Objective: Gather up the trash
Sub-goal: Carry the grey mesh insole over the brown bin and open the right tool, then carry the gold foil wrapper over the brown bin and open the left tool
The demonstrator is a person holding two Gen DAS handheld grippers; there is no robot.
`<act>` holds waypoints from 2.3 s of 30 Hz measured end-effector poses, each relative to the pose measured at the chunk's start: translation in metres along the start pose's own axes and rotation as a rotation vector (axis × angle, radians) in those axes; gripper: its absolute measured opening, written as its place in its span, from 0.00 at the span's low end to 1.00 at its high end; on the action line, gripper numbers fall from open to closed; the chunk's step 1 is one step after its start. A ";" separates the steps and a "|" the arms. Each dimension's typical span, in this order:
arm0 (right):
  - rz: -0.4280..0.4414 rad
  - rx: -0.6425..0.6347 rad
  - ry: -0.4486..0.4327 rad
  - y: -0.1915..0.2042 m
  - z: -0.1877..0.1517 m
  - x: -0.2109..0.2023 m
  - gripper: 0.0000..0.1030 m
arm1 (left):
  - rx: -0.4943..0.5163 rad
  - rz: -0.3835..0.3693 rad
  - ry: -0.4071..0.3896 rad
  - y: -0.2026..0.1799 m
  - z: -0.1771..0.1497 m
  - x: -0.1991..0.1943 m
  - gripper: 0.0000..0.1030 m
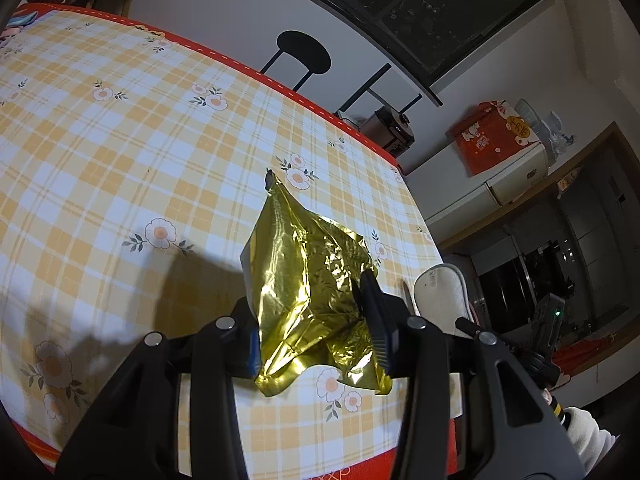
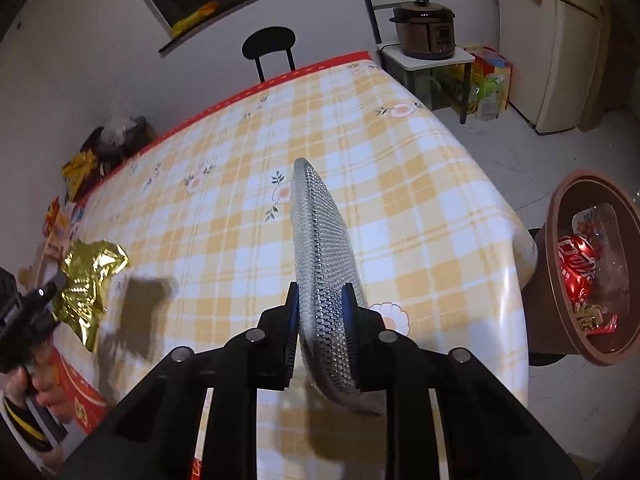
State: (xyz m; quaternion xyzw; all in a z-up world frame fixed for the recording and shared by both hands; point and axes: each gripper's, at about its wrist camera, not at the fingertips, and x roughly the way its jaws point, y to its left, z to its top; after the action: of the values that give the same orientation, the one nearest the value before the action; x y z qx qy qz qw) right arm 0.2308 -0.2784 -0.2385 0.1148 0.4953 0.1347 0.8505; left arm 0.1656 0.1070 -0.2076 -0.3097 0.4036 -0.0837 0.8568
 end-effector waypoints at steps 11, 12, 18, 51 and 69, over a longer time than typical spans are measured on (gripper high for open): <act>0.088 0.014 -0.067 -0.009 0.002 -0.023 0.21 | 0.045 0.003 -0.030 -0.036 -0.009 -0.017 0.42; 0.095 0.016 -0.075 -0.011 0.002 -0.027 0.21 | 0.049 0.002 -0.035 -0.041 -0.009 -0.019 0.42; 0.114 0.049 -0.141 -0.047 0.010 -0.060 0.21 | 0.071 -0.012 -0.050 -0.078 -0.015 -0.020 0.42; -0.129 0.118 -0.263 -0.273 0.030 -0.146 0.70 | 0.172 -0.015 -0.028 -0.232 -0.070 0.027 0.42; -0.323 0.010 -0.465 -0.275 0.015 -0.284 0.95 | 0.378 -0.222 0.084 -0.380 -0.118 0.118 0.43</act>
State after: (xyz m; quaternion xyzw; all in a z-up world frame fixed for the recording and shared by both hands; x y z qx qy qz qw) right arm 0.1417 -0.6343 -0.0910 0.0664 0.2993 -0.0350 0.9512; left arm 0.1964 -0.2958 -0.1127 -0.1824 0.3796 -0.2642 0.8676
